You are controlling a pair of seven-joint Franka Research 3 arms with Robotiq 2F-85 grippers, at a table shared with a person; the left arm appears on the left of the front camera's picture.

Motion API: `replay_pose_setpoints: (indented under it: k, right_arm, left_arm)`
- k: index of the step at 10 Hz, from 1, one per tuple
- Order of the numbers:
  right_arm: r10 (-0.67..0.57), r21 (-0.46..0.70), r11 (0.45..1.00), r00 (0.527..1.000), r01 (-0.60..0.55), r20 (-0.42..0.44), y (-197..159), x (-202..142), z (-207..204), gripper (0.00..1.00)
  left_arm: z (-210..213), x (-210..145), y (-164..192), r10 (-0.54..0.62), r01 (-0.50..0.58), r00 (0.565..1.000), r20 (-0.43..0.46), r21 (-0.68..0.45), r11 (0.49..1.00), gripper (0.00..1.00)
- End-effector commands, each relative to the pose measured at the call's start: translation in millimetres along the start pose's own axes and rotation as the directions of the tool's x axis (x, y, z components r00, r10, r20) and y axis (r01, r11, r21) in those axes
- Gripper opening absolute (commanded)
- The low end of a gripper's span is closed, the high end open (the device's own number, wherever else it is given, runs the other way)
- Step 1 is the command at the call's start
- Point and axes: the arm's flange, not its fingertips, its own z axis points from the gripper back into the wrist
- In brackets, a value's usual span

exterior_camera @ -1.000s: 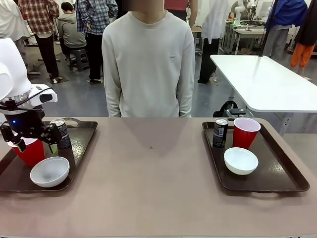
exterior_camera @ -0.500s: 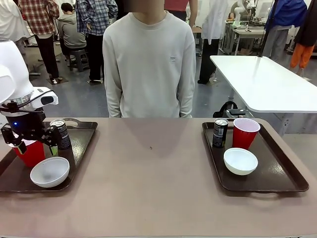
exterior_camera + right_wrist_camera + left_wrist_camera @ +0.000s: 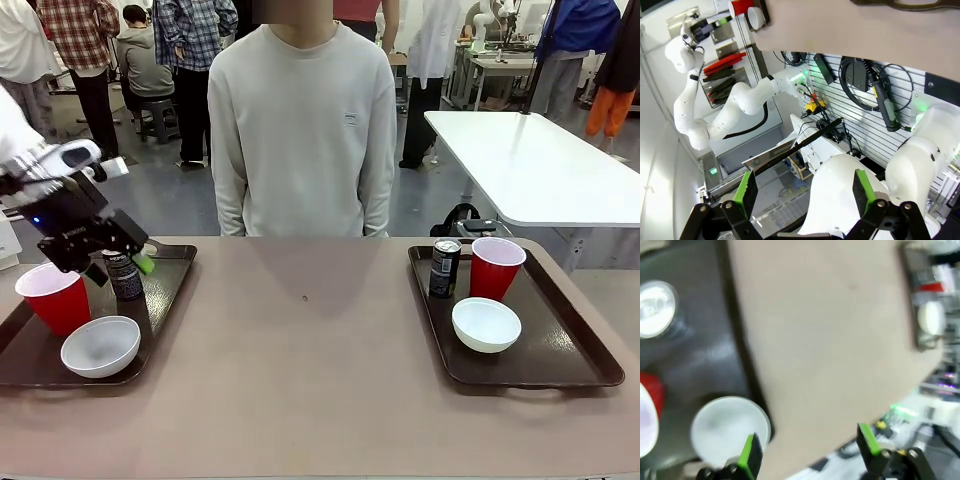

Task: Prepare tableware on both trays.
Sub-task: Pick up a Picnic Bowl from the table and place it on a Handle tray.

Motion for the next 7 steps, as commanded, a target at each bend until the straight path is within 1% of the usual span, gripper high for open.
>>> replay_pose_setpoints:
  k: [1,3,4,5,6,7]
  right_arm:
    - [0.019,0.013,1.0,1.0,-0.019,0.001,-1,0,-2,1.0]
    - [0.0,0.0,1.0,1.0,0.0,0.0,0,0,0,1.0]
    - [-0.125,0.089,0.988,0.992,0.126,-0.023,-27,-19,-2,1.0]
    - [-0.246,0.167,0.954,0.969,0.249,-0.039,-55,-28,4,1.0]
    - [-0.35,0.256,0.903,0.936,0.345,-0.028,-82,-32,15,1.0]
    - [-0.377,0.317,0.876,0.926,0.363,-0.017,-99,-37,20,1.0]
  left_arm:
    - [22,-6,28,0.01,-0.04,0.997,-0.079,-0.388,0.921,1.0]
    - [42,-3,37,0.007,-0.051,0.996,-0.094,-0.476,0.878,1.0]
    - [49,1,37,0.002,-0.048,0.996,-0.092,-0.504,0.862,1.0]
    - [51,0,38,-0.011,-0.034,0.997,-0.082,-0.523,0.852,1.0]
    - [54,3,42,-0.009,-0.028,0.998,-0.065,-0.537,0.843,1.0]
    - [61,5,48,-0.002,-0.023,0.999,-0.045,-0.547,0.837,1.0]
